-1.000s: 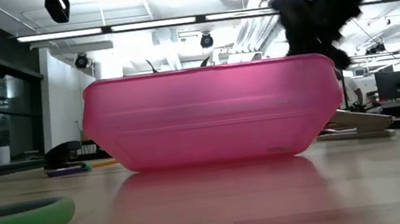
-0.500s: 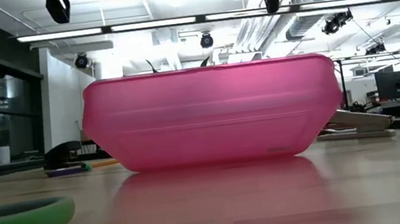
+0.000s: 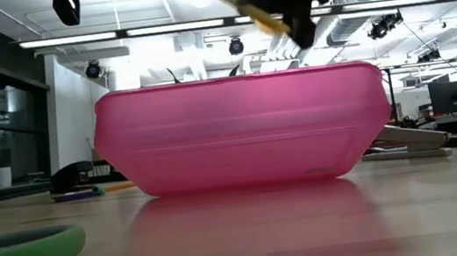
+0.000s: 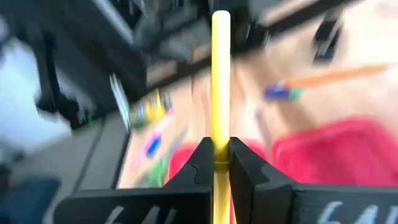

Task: Pack school essentials
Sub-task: Put the yellow pen into the red supply box, then put the green scissors into the red supply box

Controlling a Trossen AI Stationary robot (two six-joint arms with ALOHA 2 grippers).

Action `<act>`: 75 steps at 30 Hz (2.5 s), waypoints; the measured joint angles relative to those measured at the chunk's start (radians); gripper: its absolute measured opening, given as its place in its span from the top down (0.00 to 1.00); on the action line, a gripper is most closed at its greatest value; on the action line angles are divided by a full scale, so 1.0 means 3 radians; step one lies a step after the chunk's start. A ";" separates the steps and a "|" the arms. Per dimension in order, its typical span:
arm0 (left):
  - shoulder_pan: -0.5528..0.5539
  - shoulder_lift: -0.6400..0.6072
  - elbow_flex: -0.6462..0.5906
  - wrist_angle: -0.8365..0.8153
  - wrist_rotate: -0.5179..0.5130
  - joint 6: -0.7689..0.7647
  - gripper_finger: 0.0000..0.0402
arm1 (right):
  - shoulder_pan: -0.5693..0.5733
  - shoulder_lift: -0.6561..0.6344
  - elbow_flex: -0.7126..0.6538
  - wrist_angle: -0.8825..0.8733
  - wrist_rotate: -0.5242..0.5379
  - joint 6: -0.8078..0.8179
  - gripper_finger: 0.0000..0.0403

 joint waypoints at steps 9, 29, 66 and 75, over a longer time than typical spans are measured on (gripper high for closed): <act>0.0002 0.0000 0.0000 0.0007 -0.0004 0.0008 1.00 | 0.0208 0.0810 0.0578 -0.1028 -0.0176 -0.0017 1.00; 0.0001 0.0000 0.0000 0.0002 0.0007 0.0287 1.00 | 0.0445 0.1470 0.1607 -0.2339 -0.0032 0.0215 0.68; -0.2088 0.2701 0.1651 -0.1858 -0.0037 0.0260 0.67 | 0.1137 -0.0792 0.0238 -0.1200 0.2668 0.0444 0.44; -0.2305 0.3821 0.2107 -0.1853 0.0033 0.0172 0.67 | 0.1030 -0.0791 0.0238 -0.1399 0.2493 0.0413 0.44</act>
